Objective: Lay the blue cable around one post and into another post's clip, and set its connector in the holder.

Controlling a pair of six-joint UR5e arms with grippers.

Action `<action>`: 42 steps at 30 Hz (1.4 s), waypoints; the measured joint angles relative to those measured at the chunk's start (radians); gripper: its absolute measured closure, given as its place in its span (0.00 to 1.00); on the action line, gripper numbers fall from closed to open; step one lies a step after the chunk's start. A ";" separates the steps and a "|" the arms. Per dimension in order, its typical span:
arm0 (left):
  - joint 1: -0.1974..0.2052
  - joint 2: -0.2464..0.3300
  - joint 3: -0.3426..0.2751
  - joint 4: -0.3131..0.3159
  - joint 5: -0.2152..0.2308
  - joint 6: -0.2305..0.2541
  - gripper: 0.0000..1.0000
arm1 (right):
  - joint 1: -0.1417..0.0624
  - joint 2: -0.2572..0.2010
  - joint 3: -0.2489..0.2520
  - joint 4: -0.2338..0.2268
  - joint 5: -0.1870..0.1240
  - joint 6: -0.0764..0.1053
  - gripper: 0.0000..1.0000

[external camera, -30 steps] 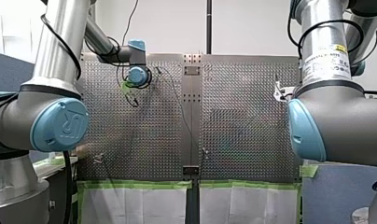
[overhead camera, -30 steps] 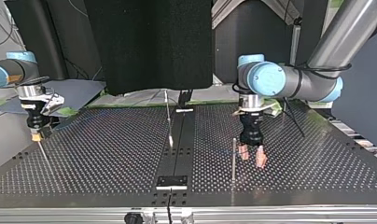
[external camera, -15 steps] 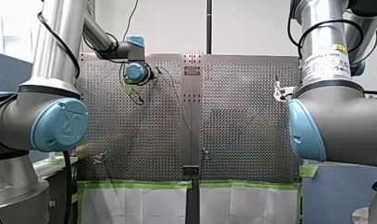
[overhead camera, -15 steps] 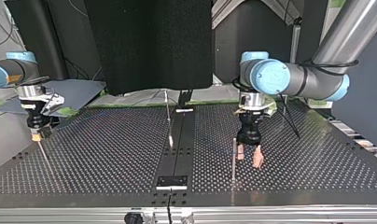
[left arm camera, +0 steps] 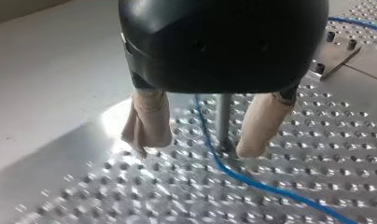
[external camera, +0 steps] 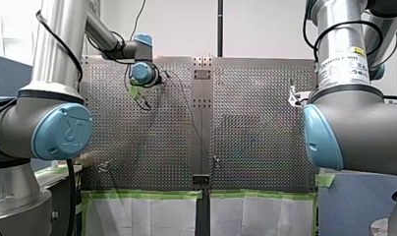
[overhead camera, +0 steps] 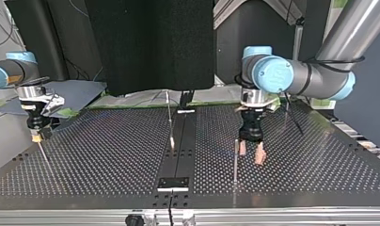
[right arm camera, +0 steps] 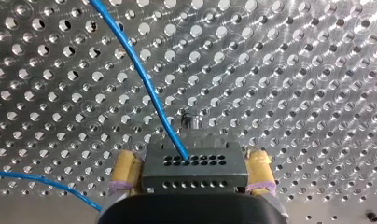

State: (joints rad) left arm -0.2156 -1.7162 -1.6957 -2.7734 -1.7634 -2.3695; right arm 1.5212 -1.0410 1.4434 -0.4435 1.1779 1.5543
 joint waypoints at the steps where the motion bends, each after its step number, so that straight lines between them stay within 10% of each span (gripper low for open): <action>1: 0.000 0.007 -0.002 -0.003 -0.006 0.007 0.00 | 0.000 0.000 0.000 0.000 0.000 0.000 0.00; 23: 0.006 0.144 -0.142 0.011 0.031 0.029 0.00 | -0.001 0.000 0.000 0.002 0.002 0.000 0.00; 42: 0.007 0.259 -0.130 -0.132 0.104 0.194 0.00 | -0.001 0.000 0.000 0.003 0.002 0.004 0.00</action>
State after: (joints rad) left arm -0.2082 -1.4567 -1.8255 -2.9051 -1.6590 -2.1754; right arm 1.5198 -1.0409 1.4437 -0.4406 1.1797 1.5588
